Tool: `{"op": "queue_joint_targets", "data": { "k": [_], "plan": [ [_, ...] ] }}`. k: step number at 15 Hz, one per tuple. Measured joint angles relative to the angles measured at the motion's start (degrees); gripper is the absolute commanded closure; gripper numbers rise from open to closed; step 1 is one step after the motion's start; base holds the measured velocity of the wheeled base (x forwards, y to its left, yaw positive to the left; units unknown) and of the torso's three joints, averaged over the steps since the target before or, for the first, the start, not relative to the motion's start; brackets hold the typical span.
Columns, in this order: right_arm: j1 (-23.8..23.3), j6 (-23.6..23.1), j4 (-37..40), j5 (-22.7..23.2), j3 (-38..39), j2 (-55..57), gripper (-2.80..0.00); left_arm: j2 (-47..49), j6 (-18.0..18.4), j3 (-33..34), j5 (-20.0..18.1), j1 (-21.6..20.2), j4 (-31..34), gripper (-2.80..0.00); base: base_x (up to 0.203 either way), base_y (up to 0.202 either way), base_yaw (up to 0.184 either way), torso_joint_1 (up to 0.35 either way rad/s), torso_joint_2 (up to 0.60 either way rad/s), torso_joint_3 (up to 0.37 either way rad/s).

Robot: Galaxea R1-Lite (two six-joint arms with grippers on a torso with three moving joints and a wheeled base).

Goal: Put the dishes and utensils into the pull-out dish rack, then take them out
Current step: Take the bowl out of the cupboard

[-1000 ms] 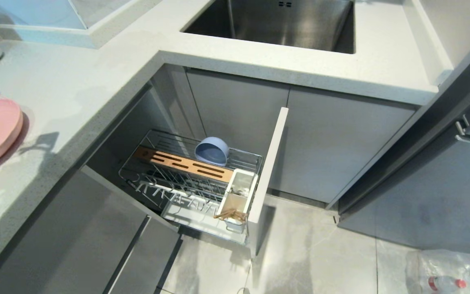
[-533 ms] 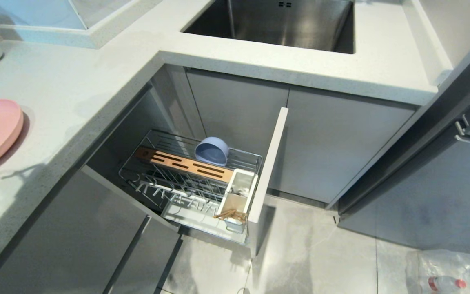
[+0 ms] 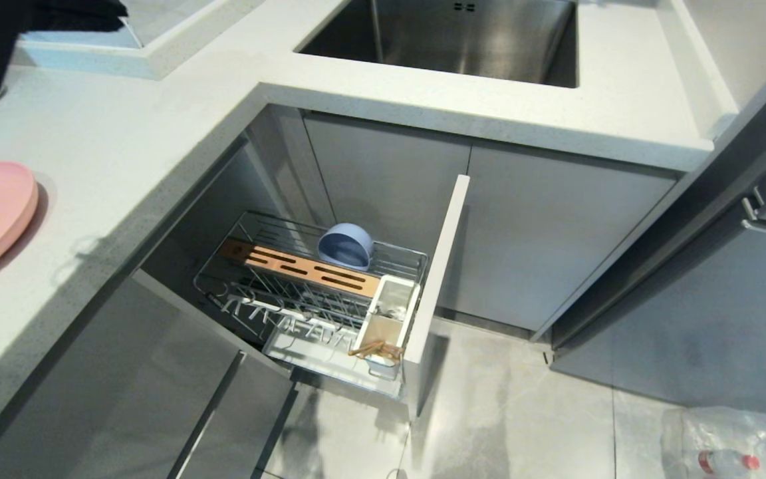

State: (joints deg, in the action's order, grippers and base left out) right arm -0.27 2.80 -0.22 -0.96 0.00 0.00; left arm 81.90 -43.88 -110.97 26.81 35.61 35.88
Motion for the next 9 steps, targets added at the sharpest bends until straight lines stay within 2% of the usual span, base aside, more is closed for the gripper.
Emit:
{"op": "queue_joint_targets", "data": {
  "k": [2,3,9],
  "plan": [
    [0.00,0.00,-0.01,0.00,0.00,0.00,0.00,3.05,-6.24,2.33,-0.12,-1.01,1.57,0.00,0.000,0.000,0.000,0.000,0.00,0.000],
    [0.00,-0.02,-0.02,0.00,0.00,0.00,0.00,4.78,-7.88,2.92,-0.62,-1.93,1.52,0.00,0.000,0.000,0.000,0.000,0.00,0.000],
    [0.00,-0.02,-0.02,0.00,0.00,0.00,0.00,17.08,-9.64,3.80,-3.92,-7.54,-0.04,0.00,0.000,0.000,0.000,0.000,0.00,0.000]
  ]
}}
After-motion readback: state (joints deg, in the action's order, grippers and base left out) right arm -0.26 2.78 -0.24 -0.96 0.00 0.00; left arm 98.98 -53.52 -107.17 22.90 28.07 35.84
